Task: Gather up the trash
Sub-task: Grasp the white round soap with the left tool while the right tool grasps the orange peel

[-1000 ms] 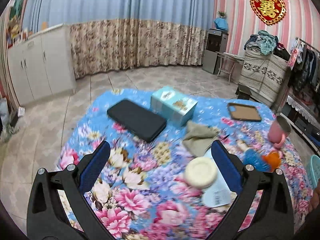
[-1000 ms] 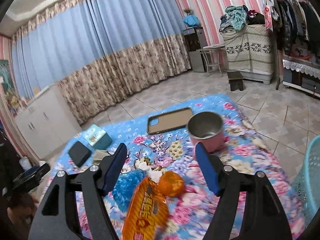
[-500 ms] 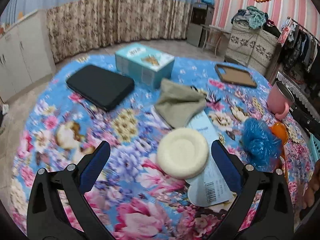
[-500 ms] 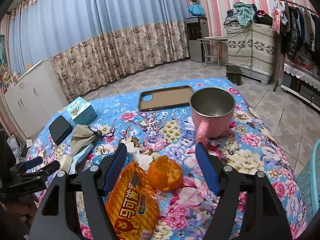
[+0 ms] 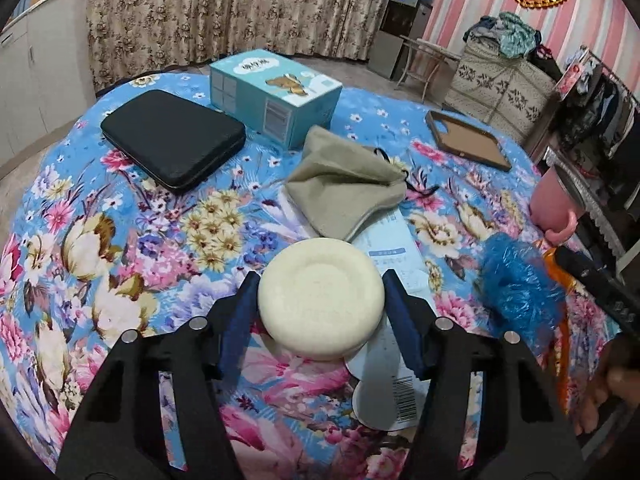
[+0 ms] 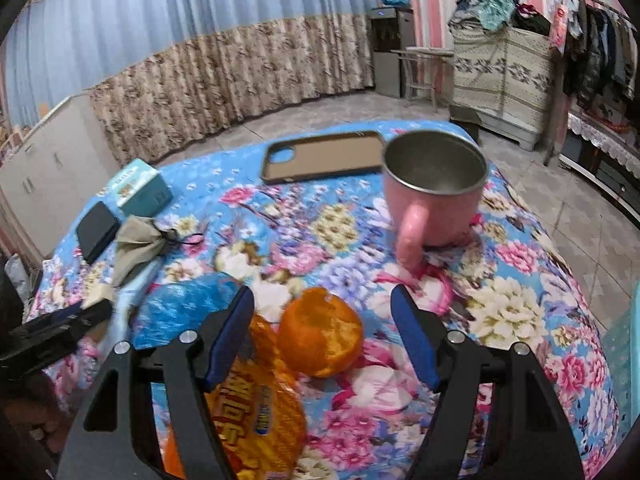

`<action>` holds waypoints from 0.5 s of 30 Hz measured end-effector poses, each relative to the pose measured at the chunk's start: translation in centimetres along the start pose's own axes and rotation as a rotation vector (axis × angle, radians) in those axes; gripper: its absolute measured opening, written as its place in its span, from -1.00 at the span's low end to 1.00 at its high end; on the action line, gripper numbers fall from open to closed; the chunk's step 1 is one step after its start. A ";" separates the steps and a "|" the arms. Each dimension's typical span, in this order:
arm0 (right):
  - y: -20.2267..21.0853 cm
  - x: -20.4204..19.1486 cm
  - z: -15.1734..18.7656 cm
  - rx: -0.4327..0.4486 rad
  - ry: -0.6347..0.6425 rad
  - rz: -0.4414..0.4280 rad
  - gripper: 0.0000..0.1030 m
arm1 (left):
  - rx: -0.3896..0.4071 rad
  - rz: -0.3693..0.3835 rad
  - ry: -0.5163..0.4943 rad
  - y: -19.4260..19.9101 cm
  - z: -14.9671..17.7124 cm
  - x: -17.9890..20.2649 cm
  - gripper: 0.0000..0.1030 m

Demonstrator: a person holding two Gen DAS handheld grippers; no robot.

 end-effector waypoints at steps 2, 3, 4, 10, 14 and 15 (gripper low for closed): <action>-0.6 0.5 0.5 -0.027 -0.018 0.005 0.36 | 0.011 0.002 0.005 0.4 -0.1 -0.2 0.18; -1.0 0.5 0.7 -0.043 -0.020 0.002 0.36 | 0.018 0.002 0.007 0.8 -0.2 -0.4 0.18; -1.3 0.5 0.9 -0.056 -0.016 0.002 0.36 | 0.026 0.000 0.009 1.1 -0.3 -0.5 0.18; -2.8 -0.2 1.6 -0.107 0.022 0.007 -0.02 | 0.094 -0.020 0.012 3.2 -1.4 -1.1 0.18; -2.1 -0.4 1.5 -0.088 0.008 -0.024 -0.30 | 0.119 -0.034 0.004 4.2 -1.6 -1.3 0.18; -1.8 -0.4 1.3 -0.074 0.002 -0.030 -0.30 | 0.129 -0.037 0.003 4.6 -1.7 -1.3 0.18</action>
Point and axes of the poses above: each gripper's, at about its wrist camera, not at the fingertips, and y roughly against the way its jaws point, x to its right, z to its underside, the point moved 9 cm from there along -y, roughly the way its jaws point, and after that the axes turned 8 degrees about -x, right-handed, at the moved point
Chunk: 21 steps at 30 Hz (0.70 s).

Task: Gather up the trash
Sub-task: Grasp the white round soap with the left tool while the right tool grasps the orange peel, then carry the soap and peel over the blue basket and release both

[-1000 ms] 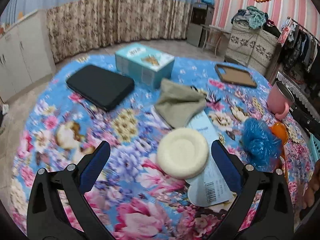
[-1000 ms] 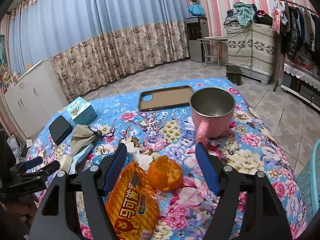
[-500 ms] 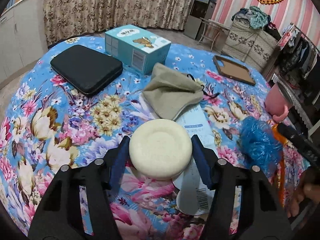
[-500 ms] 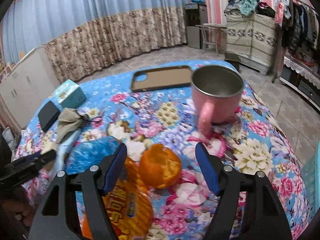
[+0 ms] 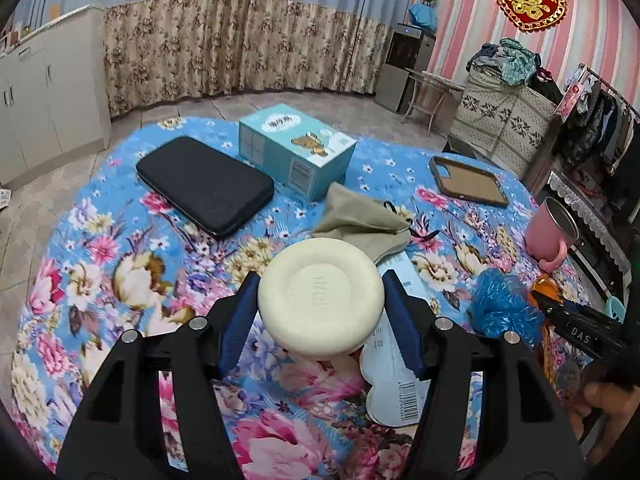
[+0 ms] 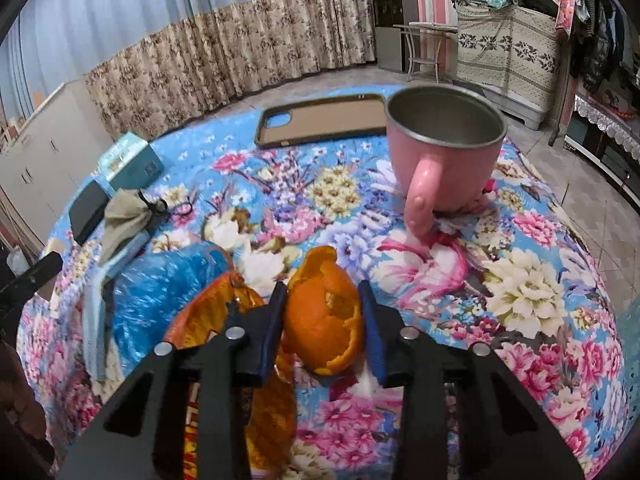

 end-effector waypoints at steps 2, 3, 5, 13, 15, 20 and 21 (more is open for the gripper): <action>1.1 -0.1 -0.4 0.037 -0.005 -0.008 -0.31 | 0.013 -0.002 0.000 0.5 -0.2 0.0 0.18; 1.6 -0.2 -0.6 0.055 -0.001 -0.007 -0.31 | 0.024 -0.006 0.000 0.8 -0.4 -0.1 0.18; 3.0 -0.5 -1.1 0.105 0.012 -0.004 -0.31 | 0.041 -0.014 -0.003 1.4 -0.6 -0.1 0.18; 6.9 -1.1 -2.3 0.234 0.041 -0.035 -0.31 | 0.086 -0.028 0.005 3.1 -1.1 -0.4 0.18; 7.5 -1.2 -2.5 0.245 0.037 -0.050 -0.31 | 0.093 -0.027 0.004 3.5 -1.2 -0.2 0.18; 9.7 -1.3 -3.1 0.293 0.047 -0.068 -0.31 | 0.150 -0.030 -0.022 5.8 -1.8 1.5 0.18; 10.3 -1.2 -3.3 0.304 0.046 -0.069 -0.31 | 0.166 -0.028 -0.033 6.5 -2.1 2.5 0.18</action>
Point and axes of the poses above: each gripper's, at about its wrist camera, not at the fingertips, and y roughly against the way its jaws point, x to its right, z to its underside, the point moved 9 cm from there along -y, roughly the way its jaws point, and after that the axes turned 8 degrees about -x, right-handed, at the moved point
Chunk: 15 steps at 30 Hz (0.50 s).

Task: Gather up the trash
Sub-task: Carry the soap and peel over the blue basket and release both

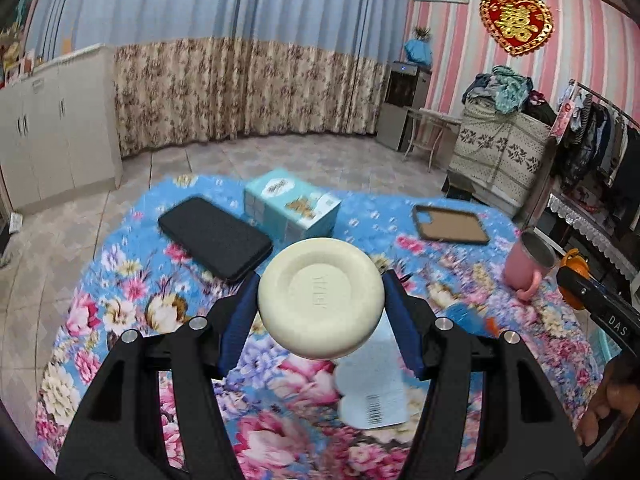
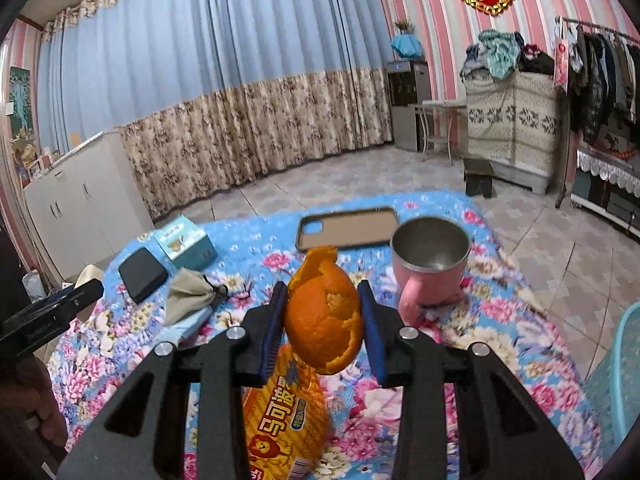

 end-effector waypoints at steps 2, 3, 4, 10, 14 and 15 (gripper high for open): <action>0.9 0.4 -0.5 0.016 -0.006 -0.008 -0.31 | 0.016 0.010 -0.021 0.7 -0.5 1.7 0.18; 1.4 0.9 -0.9 0.026 -0.003 -0.002 -0.31 | 0.031 0.021 -0.040 1.4 -0.9 3.4 0.18; 1.9 1.5 -1.1 0.031 0.004 0.004 -0.31 | 0.036 0.033 -0.046 1.7 -1.0 4.5 0.18; 7.0 8.5 -2.2 0.075 -0.013 0.071 -0.31 | 0.047 0.177 -0.110 3.7 -1.0 15.8 0.18; 11.3 14.6 -2.5 0.103 -0.023 0.144 -0.31 | 0.030 0.258 -0.159 4.4 0.4 23.7 0.18; 12.6 16.5 -2.4 0.109 -0.031 0.164 -0.31 | 0.022 0.281 -0.175 4.7 0.9 26.1 0.18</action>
Point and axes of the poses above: each gripper's, at about its wrist camera, not at the fingertips, and y roughly against the way its jaws point, x to its right, z to its underside, the point moved 9 cm from there along -y, roughly the way its jaws point, and after that the axes turned 8 degrees about -x, right-handed, at the moved point
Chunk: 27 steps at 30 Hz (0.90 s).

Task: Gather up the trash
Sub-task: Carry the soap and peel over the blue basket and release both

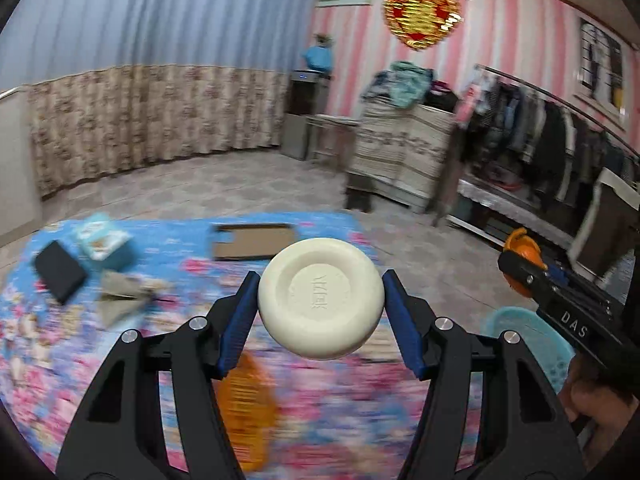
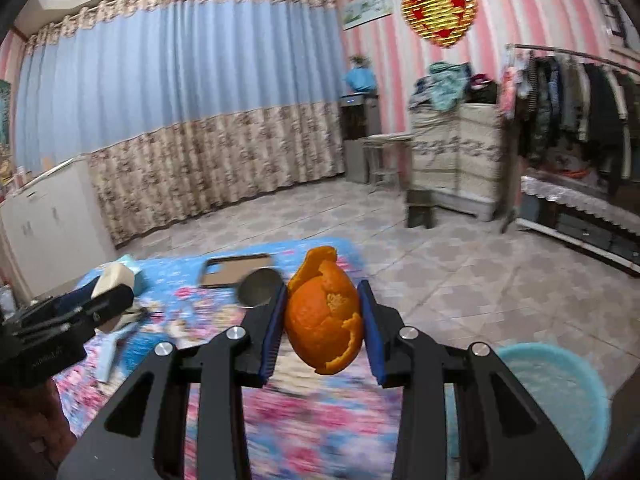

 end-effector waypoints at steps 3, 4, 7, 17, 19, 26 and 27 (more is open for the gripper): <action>2.2 5.1 0.1 0.011 -0.020 0.051 -0.31 | -0.018 0.048 -0.066 -0.7 1.0 6.5 0.18; 2.8 6.9 0.3 0.012 -0.035 0.063 -0.31 | -0.026 0.064 -0.085 -1.0 1.3 8.4 0.18; 4.1 11.2 1.1 0.011 -0.079 0.099 -0.31 | -0.064 0.129 -0.118 -1.9 2.5 13.5 0.18; 5.5 19.2 4.0 -0.037 -0.167 0.179 0.28 | -0.175 0.268 -0.235 -5.0 6.2 24.8 0.67; 5.8 20.2 3.8 -0.025 -0.198 0.192 0.36 | -0.160 0.251 -0.250 -5.2 6.5 24.8 0.76; 5.1 19.2 3.5 -0.017 -0.229 0.168 0.36 | -0.145 0.215 -0.193 -5.3 4.2 20.2 0.76; 4.9 18.4 3.4 -0.018 -0.221 0.159 0.36 | -0.133 0.194 -0.187 -4.9 3.8 18.5 0.76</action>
Point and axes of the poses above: each gripper's, at about its wrist camera, not at the fingertips, and y roughly against the way its jaws point, x to its right, z to its underside, the point moved 9 cm from there along -y, roughly the way its jaws point, and after that the axes turned 8 degrees about -x, right-handed, at the moved point
